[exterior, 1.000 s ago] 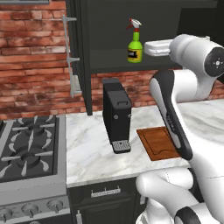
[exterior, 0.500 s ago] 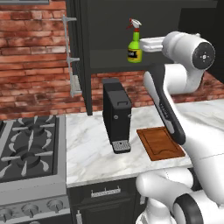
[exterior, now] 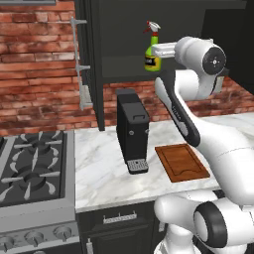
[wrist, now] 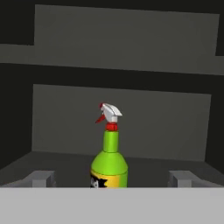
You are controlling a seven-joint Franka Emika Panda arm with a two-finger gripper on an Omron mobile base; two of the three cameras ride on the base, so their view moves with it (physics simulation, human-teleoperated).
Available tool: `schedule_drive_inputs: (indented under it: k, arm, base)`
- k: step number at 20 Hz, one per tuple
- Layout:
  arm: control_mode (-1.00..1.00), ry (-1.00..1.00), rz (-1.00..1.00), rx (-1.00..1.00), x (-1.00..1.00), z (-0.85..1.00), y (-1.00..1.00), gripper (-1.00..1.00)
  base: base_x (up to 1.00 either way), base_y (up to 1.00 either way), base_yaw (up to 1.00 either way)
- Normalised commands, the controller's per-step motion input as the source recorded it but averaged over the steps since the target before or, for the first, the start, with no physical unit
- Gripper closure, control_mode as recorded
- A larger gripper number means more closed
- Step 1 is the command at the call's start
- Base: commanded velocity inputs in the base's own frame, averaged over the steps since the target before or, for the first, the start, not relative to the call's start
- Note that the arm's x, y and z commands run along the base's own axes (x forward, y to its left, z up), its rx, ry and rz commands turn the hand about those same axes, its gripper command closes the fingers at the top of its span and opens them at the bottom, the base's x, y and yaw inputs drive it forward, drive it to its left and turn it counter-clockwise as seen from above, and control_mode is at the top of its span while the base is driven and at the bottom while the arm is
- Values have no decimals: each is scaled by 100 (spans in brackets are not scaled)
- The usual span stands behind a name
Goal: Grab the spray bottle from the cabinet, then place it next to the cutting board for sanitizing. Then grab the dish brush from the countertop next to the sink and place it next to the cutting board.
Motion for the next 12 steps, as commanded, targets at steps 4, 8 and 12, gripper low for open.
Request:
schedule_drive_inputs:
  k: [4, 8, 12]
  arm:
    - [-100, 0, 0, 0, 50, -1, 0, -100]
    - [-100, 1, 0, 0, 50, -6, 0, -100]
    - [-100, 0, 0, 0, 52, -6, 0, -100]
  base:
    - [0, 0, 0]
    - [0, 0, 0]
    - [0, 0, 0]
